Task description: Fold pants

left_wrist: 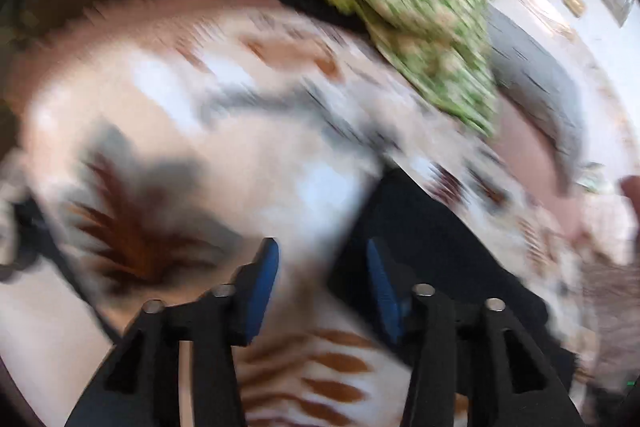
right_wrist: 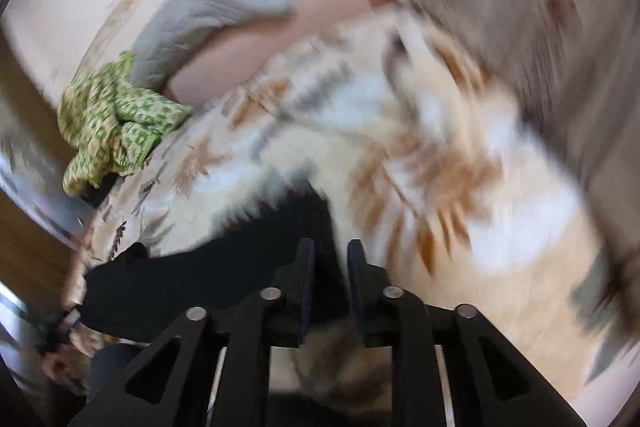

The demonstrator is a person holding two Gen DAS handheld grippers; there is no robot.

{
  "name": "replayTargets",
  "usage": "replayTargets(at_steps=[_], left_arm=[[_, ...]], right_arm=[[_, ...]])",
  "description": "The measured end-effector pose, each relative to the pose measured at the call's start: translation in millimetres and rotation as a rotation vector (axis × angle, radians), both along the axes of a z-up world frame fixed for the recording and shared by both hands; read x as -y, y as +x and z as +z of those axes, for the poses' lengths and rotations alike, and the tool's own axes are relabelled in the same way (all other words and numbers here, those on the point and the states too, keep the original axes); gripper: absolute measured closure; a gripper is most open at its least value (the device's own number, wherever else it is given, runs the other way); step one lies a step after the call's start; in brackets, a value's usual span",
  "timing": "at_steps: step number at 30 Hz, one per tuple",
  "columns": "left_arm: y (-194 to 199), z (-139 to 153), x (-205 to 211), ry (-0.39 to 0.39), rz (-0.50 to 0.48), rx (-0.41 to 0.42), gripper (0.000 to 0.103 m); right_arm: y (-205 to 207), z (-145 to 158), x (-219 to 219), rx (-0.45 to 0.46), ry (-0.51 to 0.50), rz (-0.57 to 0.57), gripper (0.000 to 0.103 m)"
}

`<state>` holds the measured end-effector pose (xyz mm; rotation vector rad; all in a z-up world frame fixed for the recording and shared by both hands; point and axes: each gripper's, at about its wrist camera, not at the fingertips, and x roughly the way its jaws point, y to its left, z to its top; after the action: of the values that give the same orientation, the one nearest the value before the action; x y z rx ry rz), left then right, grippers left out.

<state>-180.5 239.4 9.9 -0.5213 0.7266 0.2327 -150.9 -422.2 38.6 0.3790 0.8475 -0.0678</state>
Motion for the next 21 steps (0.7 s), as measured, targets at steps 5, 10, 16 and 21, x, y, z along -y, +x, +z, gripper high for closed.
replayTargets(at_steps=[5, 10, 16, 21], left_arm=[[-7.9, 20.4, 53.7, 0.127, -0.172, 0.186, 0.07], [21.4, -13.4, 101.9, 0.259, -0.299, 0.09, 0.084], [29.7, -31.3, 99.6, 0.243, -0.279, 0.06, 0.087], [29.0, -45.1, 74.7, 0.117, -0.281, 0.085, 0.087]], right_arm=[[57.9, 24.9, -119.3, 0.108, -0.015, 0.478, 0.065], [98.6, -17.2, -227.0, 0.093, -0.038, 0.769, 0.069], [131.9, -81.8, -279.2, -0.049, -0.197, 0.873, 0.092], [144.7, -100.9, -257.5, -0.096, -0.057, 0.793, 0.099]])
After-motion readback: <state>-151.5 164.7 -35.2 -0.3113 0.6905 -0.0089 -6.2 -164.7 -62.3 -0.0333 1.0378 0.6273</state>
